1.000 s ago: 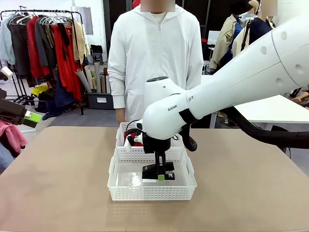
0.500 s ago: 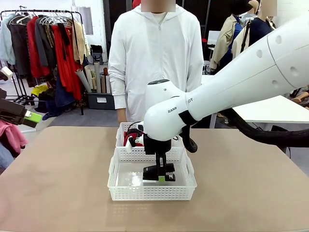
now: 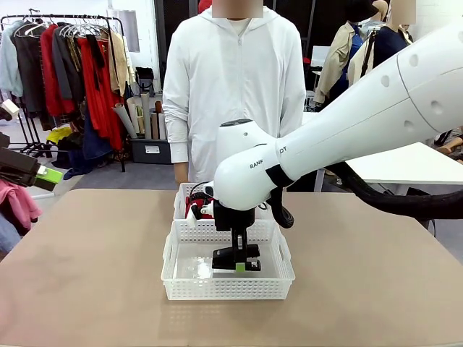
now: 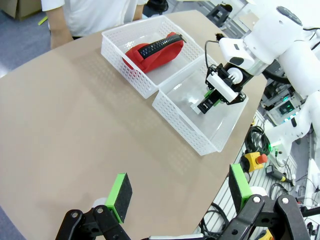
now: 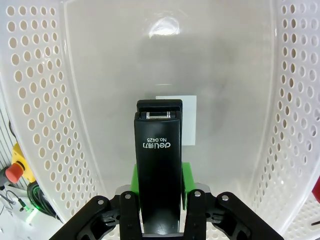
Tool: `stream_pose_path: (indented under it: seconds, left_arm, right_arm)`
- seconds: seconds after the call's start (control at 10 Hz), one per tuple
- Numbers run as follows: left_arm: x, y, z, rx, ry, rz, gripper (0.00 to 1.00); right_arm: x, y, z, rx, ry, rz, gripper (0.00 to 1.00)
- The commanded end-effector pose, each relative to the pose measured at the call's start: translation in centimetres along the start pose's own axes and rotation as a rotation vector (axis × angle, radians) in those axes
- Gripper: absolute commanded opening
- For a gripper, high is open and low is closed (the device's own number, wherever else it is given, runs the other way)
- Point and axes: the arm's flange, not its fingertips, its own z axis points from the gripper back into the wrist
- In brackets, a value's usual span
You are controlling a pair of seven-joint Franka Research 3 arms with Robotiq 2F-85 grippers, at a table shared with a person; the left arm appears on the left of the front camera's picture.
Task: Distribute items into two baskets.
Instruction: Place the picked Stapler into the Organizing basket as instructed by the person.
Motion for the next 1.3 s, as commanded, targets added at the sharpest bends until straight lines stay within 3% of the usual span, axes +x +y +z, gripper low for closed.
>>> stream_pose_path:
  seconds: [0.0, 0.5, 0.6, 1.2]
  left_arm:
    - [0.0, -0.1, 0.0, -0.010, -0.009, 0.002, 1.00]
    - [0.0, -0.1, 0.0, -0.010, -0.009, 0.002, 1.00]
    - [0.0, -0.1, 0.0, -0.010, -0.009, 0.002, 1.00]
    - [0.0, -0.1, 0.0, -0.010, -0.009, 0.002, 1.00]
  right_arm:
    - [0.4, -0.5, 0.3, 0.006, -0.017, 0.030, 0.07]
    - [0.5, -0.5, 0.0, 0.026, -0.022, 0.029, 0.92]
    - [0.4, -0.5, 0.0, 0.027, -0.023, 0.027, 1.00]
    - [-0.2, 0.6, 2.1, -0.011, -0.027, 0.006, 1.00]
